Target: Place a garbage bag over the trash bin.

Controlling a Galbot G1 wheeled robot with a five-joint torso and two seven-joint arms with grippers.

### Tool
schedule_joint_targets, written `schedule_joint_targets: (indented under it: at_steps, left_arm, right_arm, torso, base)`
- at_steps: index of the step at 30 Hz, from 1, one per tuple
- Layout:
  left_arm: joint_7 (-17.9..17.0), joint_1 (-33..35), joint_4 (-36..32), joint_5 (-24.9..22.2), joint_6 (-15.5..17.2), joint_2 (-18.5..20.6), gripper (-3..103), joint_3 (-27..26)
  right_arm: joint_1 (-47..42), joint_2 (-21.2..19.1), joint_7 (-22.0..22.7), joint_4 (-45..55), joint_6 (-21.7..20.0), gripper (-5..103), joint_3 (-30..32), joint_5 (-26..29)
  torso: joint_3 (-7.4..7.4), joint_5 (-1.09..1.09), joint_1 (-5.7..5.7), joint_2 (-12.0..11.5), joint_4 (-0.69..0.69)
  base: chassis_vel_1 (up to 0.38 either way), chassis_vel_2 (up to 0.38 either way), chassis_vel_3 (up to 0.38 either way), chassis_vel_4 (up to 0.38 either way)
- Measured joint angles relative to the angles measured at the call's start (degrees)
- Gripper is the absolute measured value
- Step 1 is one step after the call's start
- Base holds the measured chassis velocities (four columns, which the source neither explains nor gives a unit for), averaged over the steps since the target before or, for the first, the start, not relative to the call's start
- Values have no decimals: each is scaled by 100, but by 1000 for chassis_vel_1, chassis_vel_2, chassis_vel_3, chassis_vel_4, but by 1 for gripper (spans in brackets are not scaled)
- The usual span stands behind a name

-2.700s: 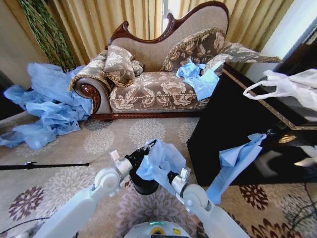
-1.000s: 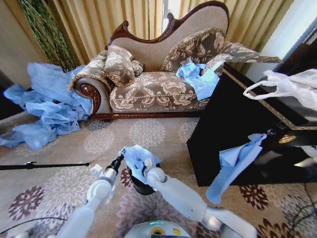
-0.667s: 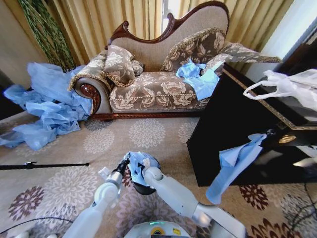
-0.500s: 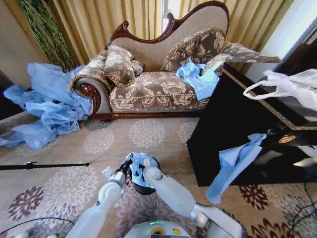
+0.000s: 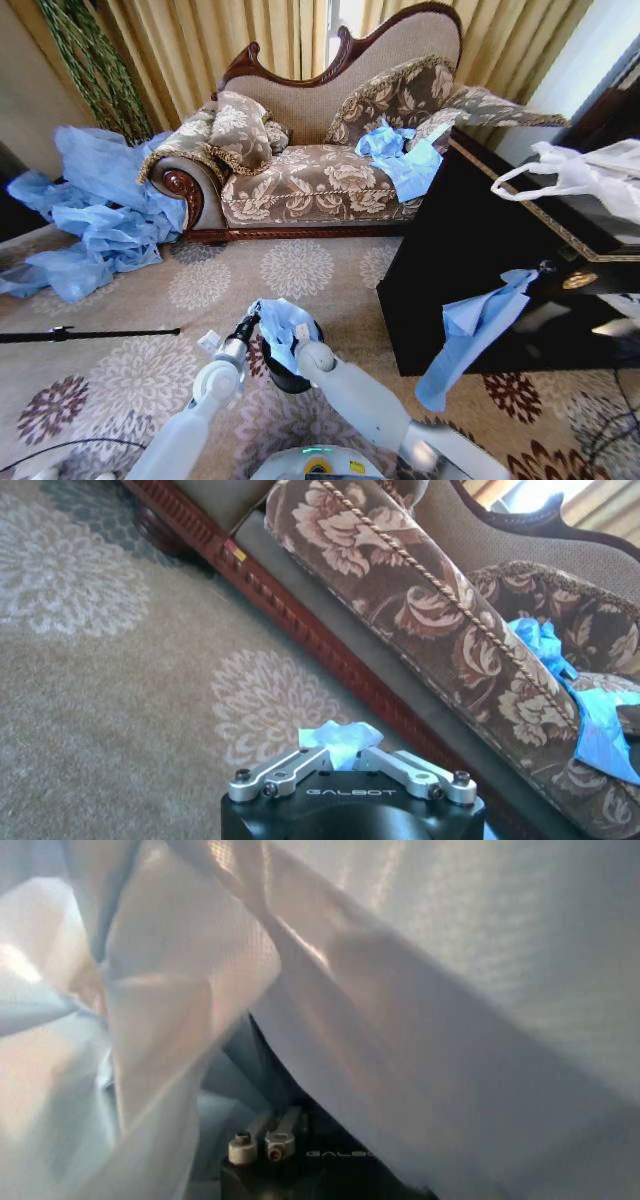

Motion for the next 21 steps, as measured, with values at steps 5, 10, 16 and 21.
schedule_joint_targets:
  at_steps: [5,10,16,21]
  left_arm:
    - [85,60,30,124,1,-19,0,27]
    - [215,133,41,319,1,-7,0,100]
    - [325,138,59,527,-7,32,0,202]
    - [342,121,84,524,-10,35,0,150]
  right_arm:
    - [-113,-261,242,521,74,55,-31,11]
    - [-129,-267,269,672,101,72,-20,35]
    - [-75,-265,377,918,-105,93,-11,204]
    - [-91,-613,420,1380,-349,100,-61,425]
  torso:
    - [0,0,0,0,0]
    - [0,0,0,0,1]
    - [0,0,0,0,2]
    - [0,0,0,0,-1]
  base:
    - [0,0,0,0]
    - [0,0,0,0]
    - [0,0,0,0]
    - [0,0,0,0]
